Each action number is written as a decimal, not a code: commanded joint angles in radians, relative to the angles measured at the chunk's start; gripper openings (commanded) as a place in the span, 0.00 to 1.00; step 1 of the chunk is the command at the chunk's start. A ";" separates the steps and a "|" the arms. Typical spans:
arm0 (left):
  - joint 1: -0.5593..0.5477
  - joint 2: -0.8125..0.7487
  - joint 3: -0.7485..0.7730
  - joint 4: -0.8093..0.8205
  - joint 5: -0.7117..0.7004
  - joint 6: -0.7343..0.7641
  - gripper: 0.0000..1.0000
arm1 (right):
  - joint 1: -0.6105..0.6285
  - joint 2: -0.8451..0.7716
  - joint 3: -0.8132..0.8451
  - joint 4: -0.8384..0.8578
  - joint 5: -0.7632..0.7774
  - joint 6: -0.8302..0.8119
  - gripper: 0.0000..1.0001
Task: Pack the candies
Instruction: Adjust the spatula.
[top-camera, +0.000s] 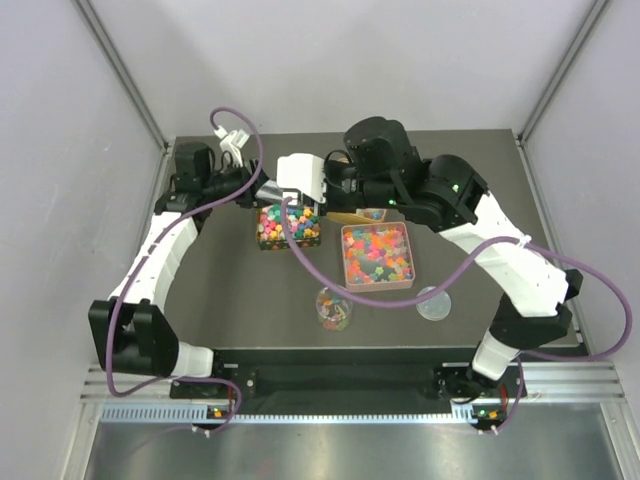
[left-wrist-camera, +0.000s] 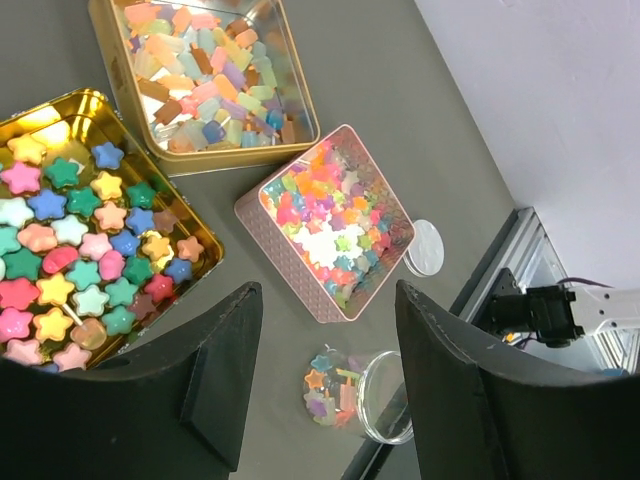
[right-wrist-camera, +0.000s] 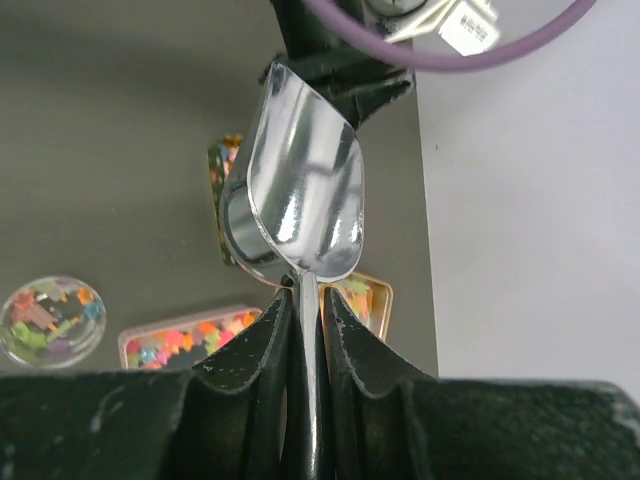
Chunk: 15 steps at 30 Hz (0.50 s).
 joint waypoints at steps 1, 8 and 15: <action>-0.001 -0.015 0.028 0.038 -0.006 0.006 0.61 | 0.002 -0.027 0.055 0.066 -0.086 0.046 0.00; 0.000 -0.068 0.099 -0.134 -0.177 0.225 0.64 | -0.001 -0.050 -0.087 0.076 0.071 -0.023 0.00; 0.053 -0.125 0.211 -0.189 -0.299 0.274 0.68 | -0.088 -0.096 -0.236 0.062 0.043 -0.032 0.00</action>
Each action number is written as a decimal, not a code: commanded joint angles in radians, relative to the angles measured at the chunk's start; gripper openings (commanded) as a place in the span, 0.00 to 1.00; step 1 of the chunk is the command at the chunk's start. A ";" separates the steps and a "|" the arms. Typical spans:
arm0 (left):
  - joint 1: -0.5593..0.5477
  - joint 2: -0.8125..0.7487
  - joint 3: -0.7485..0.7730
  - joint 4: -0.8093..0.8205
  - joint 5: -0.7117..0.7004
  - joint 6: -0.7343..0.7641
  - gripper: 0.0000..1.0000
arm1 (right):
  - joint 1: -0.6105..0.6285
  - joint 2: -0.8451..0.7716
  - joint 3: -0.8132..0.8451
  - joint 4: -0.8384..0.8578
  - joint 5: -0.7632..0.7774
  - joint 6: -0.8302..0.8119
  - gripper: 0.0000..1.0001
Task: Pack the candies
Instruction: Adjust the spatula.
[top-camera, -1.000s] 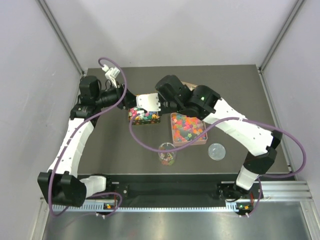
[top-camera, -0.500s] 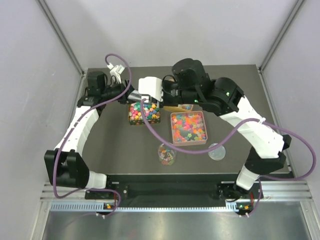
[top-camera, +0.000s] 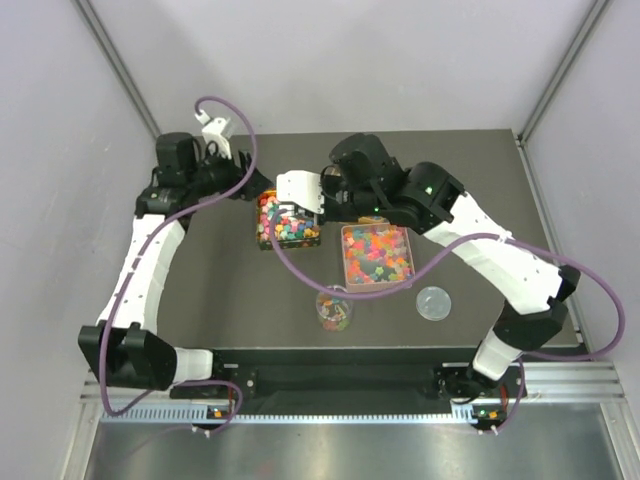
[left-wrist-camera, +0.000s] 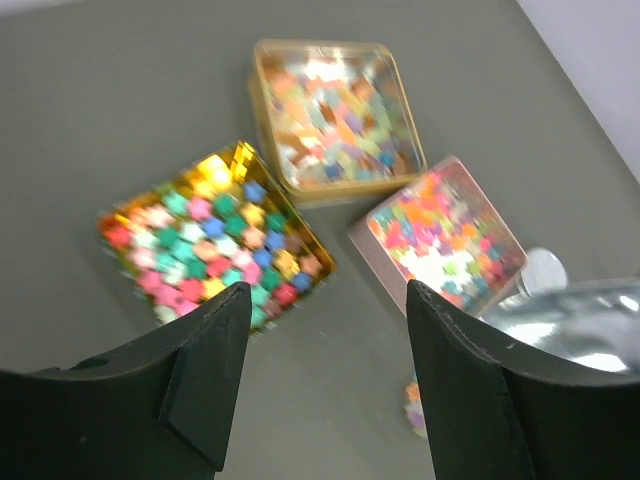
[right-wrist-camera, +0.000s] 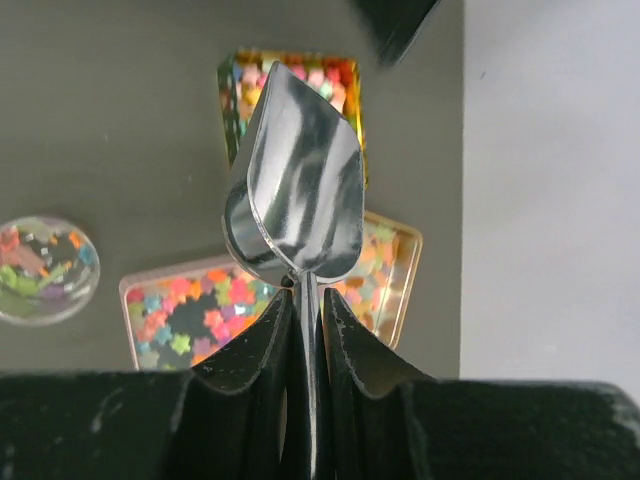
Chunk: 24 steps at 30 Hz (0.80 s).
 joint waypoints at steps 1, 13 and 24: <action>0.045 -0.071 0.097 0.003 -0.067 0.044 0.68 | -0.079 -0.073 -0.060 0.023 -0.002 -0.013 0.00; 0.052 -0.059 -0.093 0.203 0.195 -0.226 0.68 | -0.106 -0.063 -0.013 0.012 -0.022 0.001 0.00; 0.038 0.175 0.096 0.092 -0.039 -0.064 0.70 | -0.135 0.031 -0.024 0.000 -0.033 -0.056 0.00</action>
